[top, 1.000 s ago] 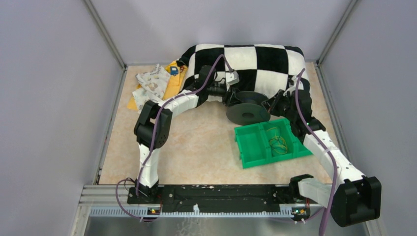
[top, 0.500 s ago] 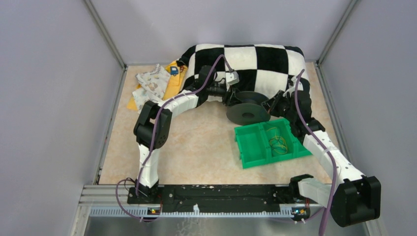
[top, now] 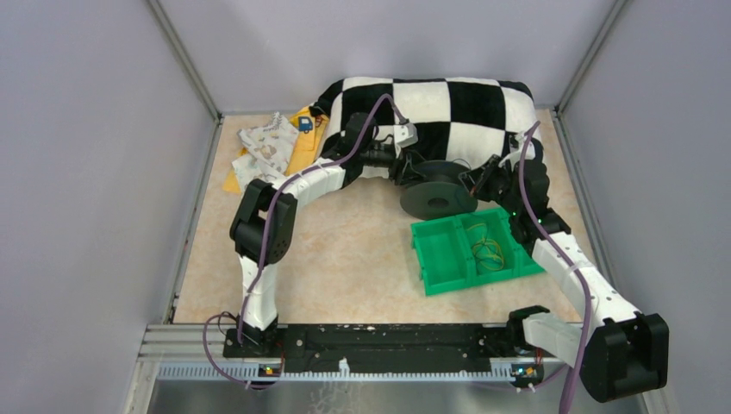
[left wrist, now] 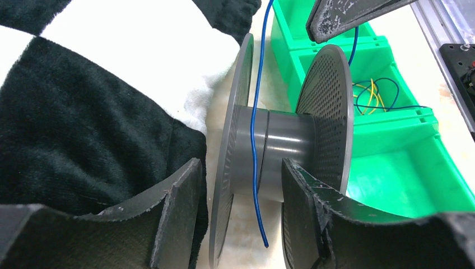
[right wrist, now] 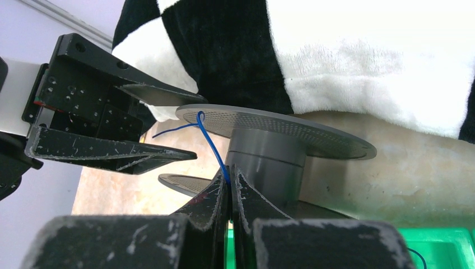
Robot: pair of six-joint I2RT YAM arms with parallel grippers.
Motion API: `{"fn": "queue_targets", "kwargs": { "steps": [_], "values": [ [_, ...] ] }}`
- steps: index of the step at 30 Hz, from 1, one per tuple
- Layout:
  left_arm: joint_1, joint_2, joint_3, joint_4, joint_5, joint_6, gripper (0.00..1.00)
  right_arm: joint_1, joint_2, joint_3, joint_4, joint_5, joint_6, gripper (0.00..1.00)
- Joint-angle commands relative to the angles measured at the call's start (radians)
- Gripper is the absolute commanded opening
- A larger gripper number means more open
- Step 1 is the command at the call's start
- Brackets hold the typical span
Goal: Wrap the cables
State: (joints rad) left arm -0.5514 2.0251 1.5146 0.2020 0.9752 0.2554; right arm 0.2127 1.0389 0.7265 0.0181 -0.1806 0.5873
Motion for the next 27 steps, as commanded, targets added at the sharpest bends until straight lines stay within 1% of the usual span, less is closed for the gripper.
{"fn": "queue_targets", "kwargs": {
  "steps": [1, 4, 9, 17, 21, 24, 27],
  "values": [
    [-0.005, -0.053, 0.006, 0.075, 0.024, 0.001, 0.6, -0.007, -0.013, 0.023, 0.042, 0.007, -0.003, 0.0],
    [-0.005, -0.047, 0.017, 0.074, 0.024, 0.002, 0.61, -0.007, 0.0, 0.024, 0.038, 0.004, -0.006, 0.0],
    [-0.004, -0.036, 0.032, 0.087, 0.035, -0.015, 0.67, -0.007, 0.003, 0.014, 0.043, 0.016, -0.004, 0.0],
    [-0.004, -0.002, 0.079, 0.112, 0.048, -0.052, 0.63, -0.007, 0.023, 0.024, 0.053, 0.015, -0.003, 0.0],
    [-0.004, 0.018, 0.111, 0.083, 0.059, -0.052, 0.63, -0.007, 0.024, 0.03, 0.052, 0.016, -0.003, 0.0],
    [-0.004, 0.033, 0.127, 0.073, 0.063, -0.053, 0.61, -0.007, 0.026, 0.033, 0.052, 0.019, -0.004, 0.0],
    [-0.005, 0.041, 0.129, 0.073, 0.063, -0.05, 0.6, -0.007, 0.033, 0.034, 0.057, 0.018, -0.002, 0.0]
  ]
}}
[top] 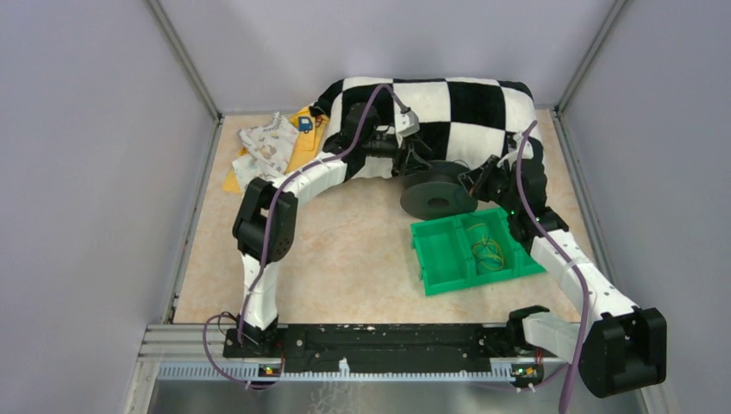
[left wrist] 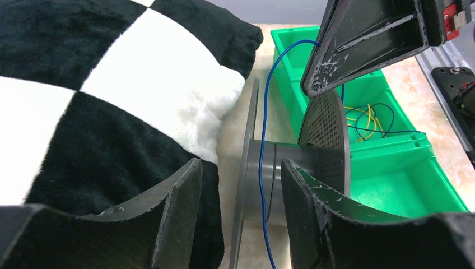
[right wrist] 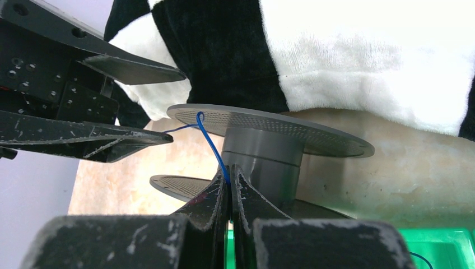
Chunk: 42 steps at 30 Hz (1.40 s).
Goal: Wrap the cables
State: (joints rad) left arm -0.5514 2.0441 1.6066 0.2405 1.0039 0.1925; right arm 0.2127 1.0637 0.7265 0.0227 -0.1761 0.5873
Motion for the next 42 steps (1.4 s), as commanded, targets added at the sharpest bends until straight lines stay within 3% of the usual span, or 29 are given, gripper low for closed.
{"fn": "queue_targets", "kwargs": {
  "steps": [1, 29, 42],
  "values": [
    [-0.005, 0.024, 0.038, 0.033, 0.034, 0.014, 0.6, -0.007, 0.01, 0.033, 0.054, 0.016, -0.002, 0.0],
    [-0.001, 0.037, 0.04, -0.019, 0.041, 0.063, 0.56, -0.04, 0.001, 0.053, 0.012, 0.054, -0.038, 0.0],
    [-0.001, 0.031, 0.033, -0.053, 0.043, 0.095, 0.69, -0.052, -0.017, 0.055, 0.038, 0.036, -0.022, 0.0]
  ]
}}
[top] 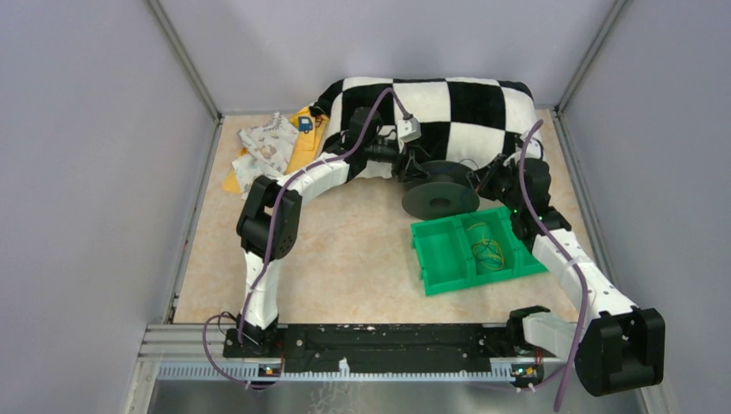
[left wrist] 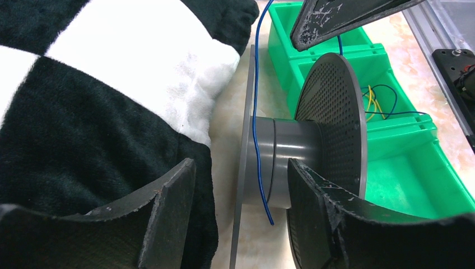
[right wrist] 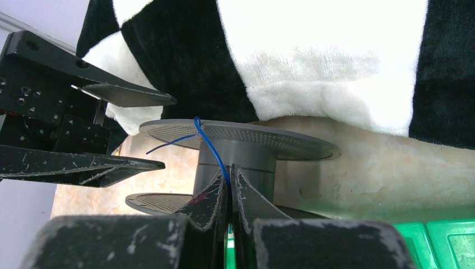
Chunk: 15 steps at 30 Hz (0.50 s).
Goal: Wrap the cables
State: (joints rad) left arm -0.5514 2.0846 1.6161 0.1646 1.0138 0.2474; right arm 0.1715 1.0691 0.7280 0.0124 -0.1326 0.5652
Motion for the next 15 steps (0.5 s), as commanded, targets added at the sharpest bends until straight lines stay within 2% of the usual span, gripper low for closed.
{"fn": "queue_targets", "kwargs": {
  "steps": [1, 5, 10, 15],
  "values": [
    [-0.001, -0.011, 0.024, 0.023, 0.034, 0.04, 0.68, -0.01, -0.019, 0.055, 0.053, -0.011, 0.003, 0.0],
    [0.0, -0.009, 0.024, 0.028, 0.032, 0.037, 0.59, -0.01, -0.009, 0.057, 0.068, -0.023, 0.015, 0.0],
    [-0.002, -0.008, 0.021, 0.026, 0.032, 0.038, 0.55, -0.01, -0.007, 0.051, 0.082, -0.029, 0.025, 0.0],
    [0.0, -0.009, 0.018, 0.024, 0.027, 0.041, 0.6, -0.01, -0.003, 0.051, 0.097, -0.036, 0.034, 0.0]
  ]
}}
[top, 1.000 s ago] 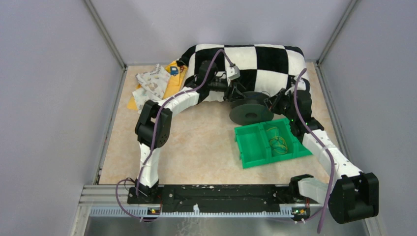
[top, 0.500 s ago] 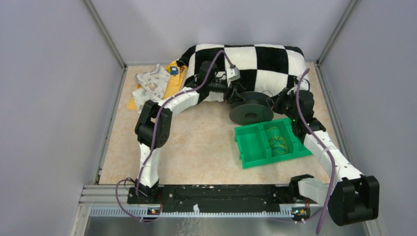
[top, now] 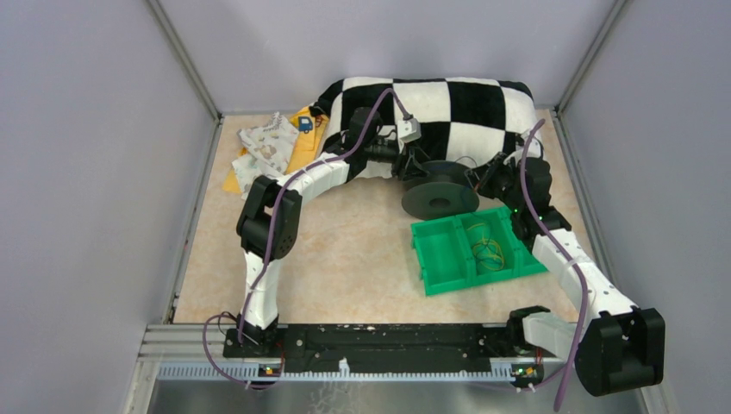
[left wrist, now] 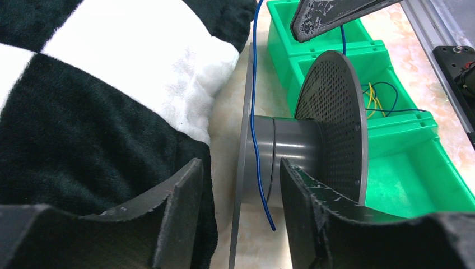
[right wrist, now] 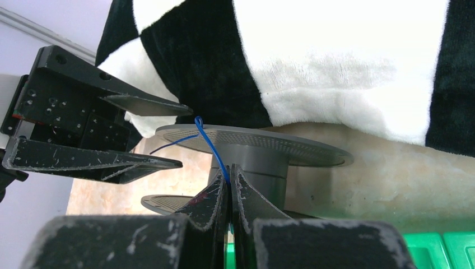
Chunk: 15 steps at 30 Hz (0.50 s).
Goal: Wrap the cables
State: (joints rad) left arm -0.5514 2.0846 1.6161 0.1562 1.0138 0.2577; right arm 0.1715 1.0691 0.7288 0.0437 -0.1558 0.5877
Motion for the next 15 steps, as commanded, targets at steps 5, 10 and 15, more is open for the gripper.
{"fn": "queue_targets", "kwargs": {
  "steps": [5, 10, 15],
  "values": [
    [-0.001, -0.015, 0.017, 0.032, 0.023, 0.034, 0.59, -0.01, 0.008, 0.054, 0.073, -0.024, 0.016, 0.0],
    [0.0, -0.013, 0.018, 0.04, 0.023, 0.029, 0.57, -0.011, 0.008, 0.037, 0.071, -0.022, 0.017, 0.0],
    [-0.001, -0.013, 0.021, 0.054, 0.028, 0.014, 0.58, -0.01, 0.004, 0.011, 0.071, -0.021, 0.018, 0.0]
  ]
}}
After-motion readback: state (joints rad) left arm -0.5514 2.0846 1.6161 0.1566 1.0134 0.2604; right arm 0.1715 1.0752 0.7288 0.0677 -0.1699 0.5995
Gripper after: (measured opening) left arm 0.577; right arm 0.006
